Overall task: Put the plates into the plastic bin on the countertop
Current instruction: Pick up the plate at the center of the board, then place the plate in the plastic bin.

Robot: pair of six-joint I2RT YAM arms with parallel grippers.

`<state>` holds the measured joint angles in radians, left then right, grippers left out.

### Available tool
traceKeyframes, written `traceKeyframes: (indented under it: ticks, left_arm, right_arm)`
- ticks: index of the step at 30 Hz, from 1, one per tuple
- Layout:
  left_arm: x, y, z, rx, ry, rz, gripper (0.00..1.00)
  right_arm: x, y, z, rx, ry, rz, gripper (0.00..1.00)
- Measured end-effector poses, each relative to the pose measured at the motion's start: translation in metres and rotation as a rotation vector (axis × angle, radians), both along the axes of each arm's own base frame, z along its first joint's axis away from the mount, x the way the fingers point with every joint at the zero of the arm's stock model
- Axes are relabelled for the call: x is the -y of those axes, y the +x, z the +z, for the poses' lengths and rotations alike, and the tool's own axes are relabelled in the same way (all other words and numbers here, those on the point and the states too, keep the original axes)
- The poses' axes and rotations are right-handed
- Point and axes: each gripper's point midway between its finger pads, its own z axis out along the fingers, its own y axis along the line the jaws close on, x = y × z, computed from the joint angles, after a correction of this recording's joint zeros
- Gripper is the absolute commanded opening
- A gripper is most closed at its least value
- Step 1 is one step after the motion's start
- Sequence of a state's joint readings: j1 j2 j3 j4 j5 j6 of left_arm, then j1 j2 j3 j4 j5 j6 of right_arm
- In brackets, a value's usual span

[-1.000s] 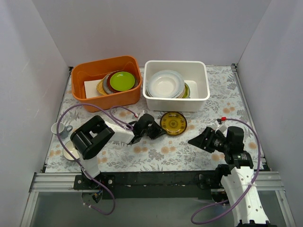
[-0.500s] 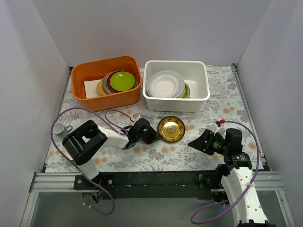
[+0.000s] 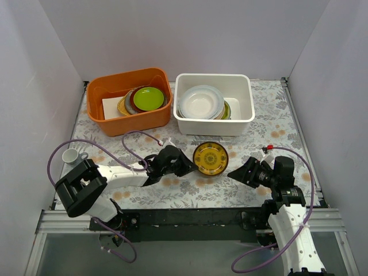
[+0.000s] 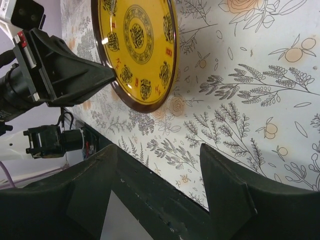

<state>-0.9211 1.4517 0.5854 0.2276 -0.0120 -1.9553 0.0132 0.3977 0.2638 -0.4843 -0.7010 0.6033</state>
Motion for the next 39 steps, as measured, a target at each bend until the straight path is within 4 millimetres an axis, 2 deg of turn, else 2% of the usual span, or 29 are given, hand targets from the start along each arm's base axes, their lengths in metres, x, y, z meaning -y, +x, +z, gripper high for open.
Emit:
traceKeyframes:
  ticks: [6,12,18,21,23,25,26,29,32,39]
  left_arm:
    - [0.01,-0.017,0.008,0.02,0.012,-0.052,0.0]
    - [0.021,-0.037,0.012,0.029,0.029,-0.104,0.0]
    - [0.04,-0.053,0.033,0.064,0.011,-0.157,0.0]
    - [0.047,-0.058,0.046,0.086,-0.005,-0.171,0.0]
    - [0.049,-0.061,0.049,0.092,-0.008,-0.177,0.0]
    - [0.048,-0.063,0.048,0.091,0.002,-0.18,0.0]
    - [0.047,-0.064,0.046,0.088,0.01,-0.181,0.0]
    - [0.044,-0.064,0.04,0.08,0.035,-0.171,0.0]
    - [0.039,-0.063,0.035,0.067,0.052,-0.154,0.0]
    - [0.035,-0.063,0.037,0.059,0.048,-0.134,0.0]
  right_arm:
    - [-0.002,0.004,0.006,0.016,0.024,-0.002,0.74]
    - [-0.003,0.006,0.003,0.004,0.035,-0.011,0.73]
    - [-0.002,0.007,0.0,-0.008,0.032,-0.015,0.68]
    - [-0.002,0.007,0.0,-0.008,0.032,-0.017,0.57]
    - [-0.002,0.007,0.001,-0.007,0.033,-0.018,0.44]
    - [-0.002,0.007,0.002,-0.001,0.037,-0.019,0.37]
    - [-0.002,0.008,0.004,0.007,0.038,-0.021,0.29]
    - [-0.003,0.008,0.007,0.015,0.051,-0.021,0.16]
    - [-0.006,0.006,0.012,0.03,0.069,-0.004,0.08]
    - [-0.008,0.003,0.012,0.022,0.083,0.01,0.02]
